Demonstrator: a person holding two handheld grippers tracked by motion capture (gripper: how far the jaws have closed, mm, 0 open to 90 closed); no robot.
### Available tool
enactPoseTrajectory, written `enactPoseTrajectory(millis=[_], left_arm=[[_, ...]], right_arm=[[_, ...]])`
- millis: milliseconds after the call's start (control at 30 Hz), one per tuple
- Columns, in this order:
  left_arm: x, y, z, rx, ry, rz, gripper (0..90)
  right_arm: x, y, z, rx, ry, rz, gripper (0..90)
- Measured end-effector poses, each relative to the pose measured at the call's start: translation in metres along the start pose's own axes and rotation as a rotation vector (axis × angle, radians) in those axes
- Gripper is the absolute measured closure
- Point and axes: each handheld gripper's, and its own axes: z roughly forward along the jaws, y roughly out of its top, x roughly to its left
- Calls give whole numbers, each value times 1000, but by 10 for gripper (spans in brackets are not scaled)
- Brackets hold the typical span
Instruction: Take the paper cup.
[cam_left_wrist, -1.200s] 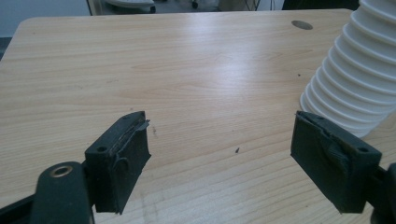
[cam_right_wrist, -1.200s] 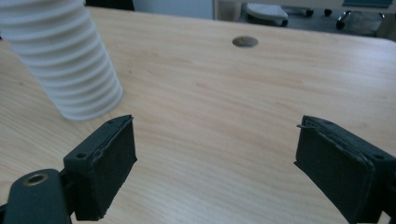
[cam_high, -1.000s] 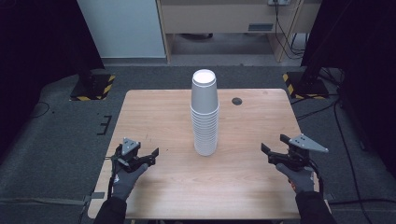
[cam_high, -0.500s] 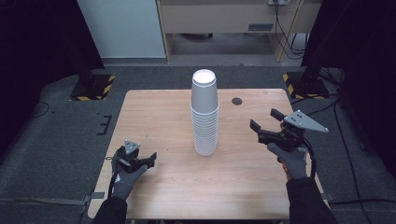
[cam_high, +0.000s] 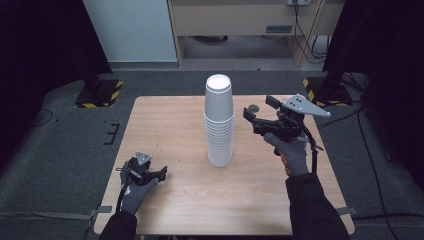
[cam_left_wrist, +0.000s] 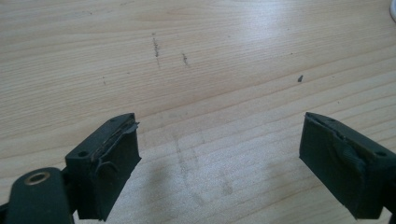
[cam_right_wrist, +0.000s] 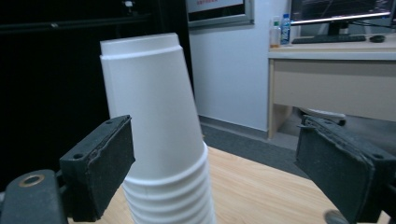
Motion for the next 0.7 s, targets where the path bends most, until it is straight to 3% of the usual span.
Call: enactPoseTrajectory(millis=[300, 700], left_arm=[[1, -2, 3, 19, 10, 8, 105], [-1, -4, 6, 40, 23, 32, 104]], right_arm=[[20, 4, 29, 11, 51, -12, 117], [33, 5, 56, 36, 53, -40, 115]])
